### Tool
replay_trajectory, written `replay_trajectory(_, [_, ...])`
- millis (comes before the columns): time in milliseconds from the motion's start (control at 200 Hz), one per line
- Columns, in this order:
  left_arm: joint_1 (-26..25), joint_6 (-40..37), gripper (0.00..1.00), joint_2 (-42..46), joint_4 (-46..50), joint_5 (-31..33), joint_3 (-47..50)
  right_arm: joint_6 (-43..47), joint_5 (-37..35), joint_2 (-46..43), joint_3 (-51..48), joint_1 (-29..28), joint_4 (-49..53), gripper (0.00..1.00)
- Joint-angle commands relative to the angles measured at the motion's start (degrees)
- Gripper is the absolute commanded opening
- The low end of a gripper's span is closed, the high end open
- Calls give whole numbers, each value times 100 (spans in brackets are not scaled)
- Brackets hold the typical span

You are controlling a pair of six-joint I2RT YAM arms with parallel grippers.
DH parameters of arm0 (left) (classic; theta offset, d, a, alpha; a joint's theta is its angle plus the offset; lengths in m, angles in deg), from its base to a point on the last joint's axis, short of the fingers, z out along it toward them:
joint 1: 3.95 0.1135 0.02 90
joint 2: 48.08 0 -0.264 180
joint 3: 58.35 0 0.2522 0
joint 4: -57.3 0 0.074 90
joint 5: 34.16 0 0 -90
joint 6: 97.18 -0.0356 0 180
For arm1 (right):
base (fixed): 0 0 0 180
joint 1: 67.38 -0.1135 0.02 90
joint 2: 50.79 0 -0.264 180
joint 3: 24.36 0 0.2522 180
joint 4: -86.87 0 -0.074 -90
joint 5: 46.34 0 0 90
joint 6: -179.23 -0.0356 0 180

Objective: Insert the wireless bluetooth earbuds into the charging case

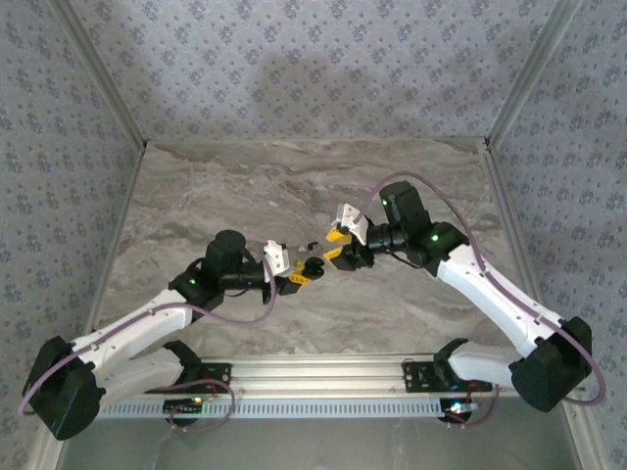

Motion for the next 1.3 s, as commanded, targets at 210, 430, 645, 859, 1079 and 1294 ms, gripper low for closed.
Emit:
replay_trajectory(210, [48,41,14,101,-187,-109,25,136,137,201,24,-229,29,49])
replay_trajectory(430, [145,221,13,116,-434,208,221,-546,-59,210,66,-107,-211,49])
replay_trajectory(645, [685,1067,12,325,-1269,518,818,-1984,-902,562,451,88,177,49])
replay_trajectory(859, [882,1263,12,556,-1391,768,1070,-2859,-1731,1045,794,479,1299,48])
replay_trajectory(1079, [882,1247,12,393,-1376,759,1008,-4135,-2275,1632,1055,965,2306,45])
replay_trajectory(1294, [882,1220,12,333,-1369,781,974,-5171,-2369,1902,300,965,2111,44])
